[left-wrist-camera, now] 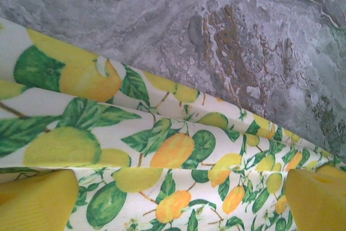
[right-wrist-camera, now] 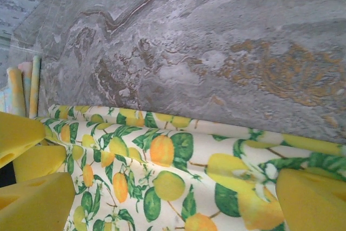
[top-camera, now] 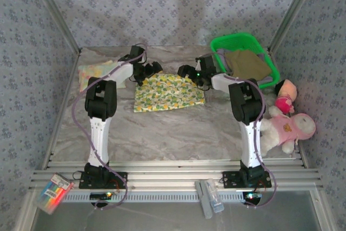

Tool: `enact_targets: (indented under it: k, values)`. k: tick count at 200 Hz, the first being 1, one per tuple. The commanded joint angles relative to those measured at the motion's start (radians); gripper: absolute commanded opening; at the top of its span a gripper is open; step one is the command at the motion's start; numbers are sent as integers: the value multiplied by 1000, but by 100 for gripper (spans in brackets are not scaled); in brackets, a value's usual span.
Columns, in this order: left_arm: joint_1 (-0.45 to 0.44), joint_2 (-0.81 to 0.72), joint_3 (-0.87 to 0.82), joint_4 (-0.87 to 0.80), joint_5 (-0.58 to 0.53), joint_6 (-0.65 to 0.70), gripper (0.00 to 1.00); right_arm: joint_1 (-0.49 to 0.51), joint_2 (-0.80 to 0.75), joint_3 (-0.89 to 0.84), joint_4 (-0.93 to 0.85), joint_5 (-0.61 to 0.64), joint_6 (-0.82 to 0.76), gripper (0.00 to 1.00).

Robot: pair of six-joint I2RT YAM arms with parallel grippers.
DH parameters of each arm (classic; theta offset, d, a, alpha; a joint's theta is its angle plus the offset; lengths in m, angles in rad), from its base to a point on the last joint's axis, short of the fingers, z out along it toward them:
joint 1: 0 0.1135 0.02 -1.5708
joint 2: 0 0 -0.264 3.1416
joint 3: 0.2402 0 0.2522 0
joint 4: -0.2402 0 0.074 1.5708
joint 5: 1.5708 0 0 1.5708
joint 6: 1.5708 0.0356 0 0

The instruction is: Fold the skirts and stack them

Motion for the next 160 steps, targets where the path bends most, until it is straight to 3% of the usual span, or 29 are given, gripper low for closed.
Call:
enact_targets:
  k: [1,28,78,104,136,160]
  values:
    - [23,22,32,-76,85,38,100,-26,6,-33,-90,43,-10,98]
    - [-8,29,134,-73,139,45,100,-8,24,-16,-92,20,-7,98]
    - [24,84,122,-153,-75,11,100,0,-6,-29,-89,22,6,98]
    - [37,73,80,-163,-79,24,100,-21,-83,-42,-102,7,-9,100]
    - [20,-30,67,-170,-3,48,100,-48,-198,-72,-218,10,-55,100]
    - [-26,-176,-2,-194,-87,38,100,-48,-282,-167,-223,-28,-27,100]
